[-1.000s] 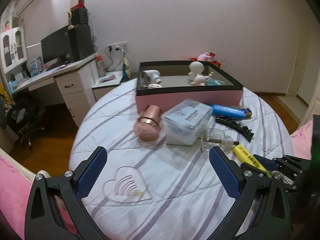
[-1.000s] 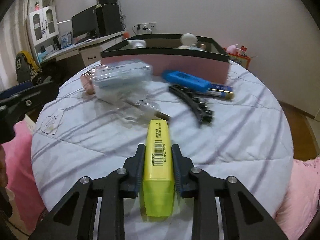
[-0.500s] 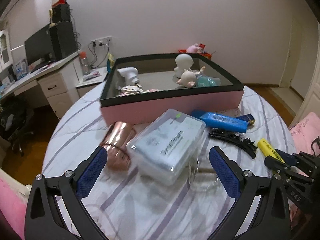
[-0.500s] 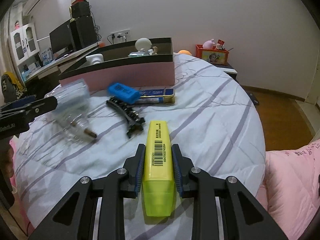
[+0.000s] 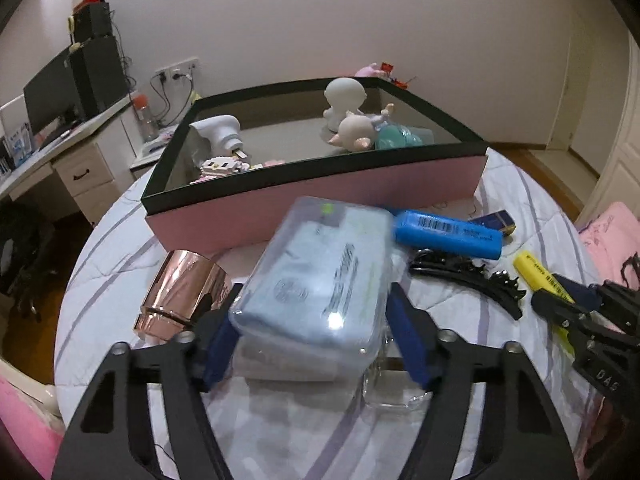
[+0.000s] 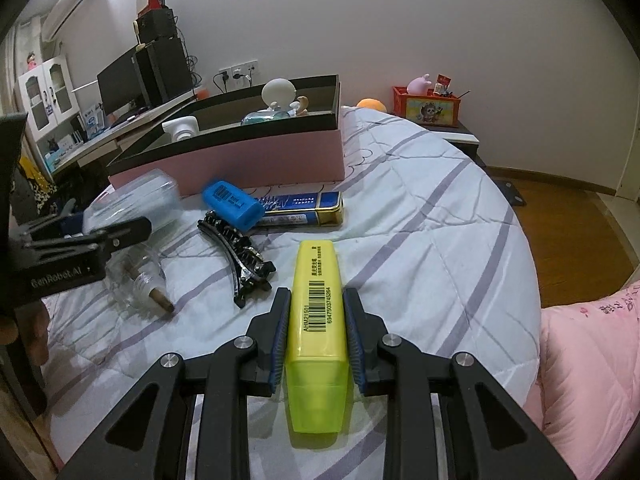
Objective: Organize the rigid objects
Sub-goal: 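Grasp the yellow highlighter with the right tool while the left tool grasps the dental floss box, then carry the highlighter and floss box into the pink box and open both tools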
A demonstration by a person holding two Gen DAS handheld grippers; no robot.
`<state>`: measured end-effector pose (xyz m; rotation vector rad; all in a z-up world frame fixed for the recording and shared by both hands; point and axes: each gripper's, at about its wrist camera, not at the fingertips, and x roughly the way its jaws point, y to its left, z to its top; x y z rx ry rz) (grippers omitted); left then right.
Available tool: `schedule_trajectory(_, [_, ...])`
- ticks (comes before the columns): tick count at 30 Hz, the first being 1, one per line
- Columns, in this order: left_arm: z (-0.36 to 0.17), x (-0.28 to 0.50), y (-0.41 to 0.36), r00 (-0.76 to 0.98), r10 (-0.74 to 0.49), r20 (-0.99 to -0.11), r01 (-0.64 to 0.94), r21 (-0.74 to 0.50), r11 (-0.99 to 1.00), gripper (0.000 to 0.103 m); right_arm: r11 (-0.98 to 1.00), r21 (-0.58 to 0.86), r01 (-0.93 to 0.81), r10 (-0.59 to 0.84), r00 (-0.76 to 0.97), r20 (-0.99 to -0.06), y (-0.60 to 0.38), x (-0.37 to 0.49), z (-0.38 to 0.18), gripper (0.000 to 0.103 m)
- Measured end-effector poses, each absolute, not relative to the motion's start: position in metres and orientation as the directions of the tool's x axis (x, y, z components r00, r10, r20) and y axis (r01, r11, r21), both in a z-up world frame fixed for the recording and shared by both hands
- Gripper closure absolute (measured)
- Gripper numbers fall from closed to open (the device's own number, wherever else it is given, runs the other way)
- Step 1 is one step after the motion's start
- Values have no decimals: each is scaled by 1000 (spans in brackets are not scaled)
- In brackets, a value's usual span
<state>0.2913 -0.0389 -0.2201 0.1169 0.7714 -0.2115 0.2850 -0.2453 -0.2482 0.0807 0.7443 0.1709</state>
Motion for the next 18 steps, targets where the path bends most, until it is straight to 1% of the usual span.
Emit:
schedule_trajectory(6, [-221, 291, -39, 690, -158, -707, 225, 1, 974, 37, 985, 123, -119, 171, 729, -663, -243, 286, -249, 76])
schedule_trajectory(11, [-223, 296, -45, 698, -151, -700, 238, 28, 971, 38, 989, 96, -116, 151, 733, -663, -240, 287, -251, 76])
schedule_trajectory(15, [-215, 285, -39, 729, -183, -659, 228, -18, 974, 39, 990, 59, -127, 134, 733, -667, -236, 286, -250, 76])
schedule_trajectory(18, [-208, 278, -36, 748, -181, -639, 220, -18, 975, 40, 989, 80, -127, 148, 746, -649, -239, 283, -248, 76])
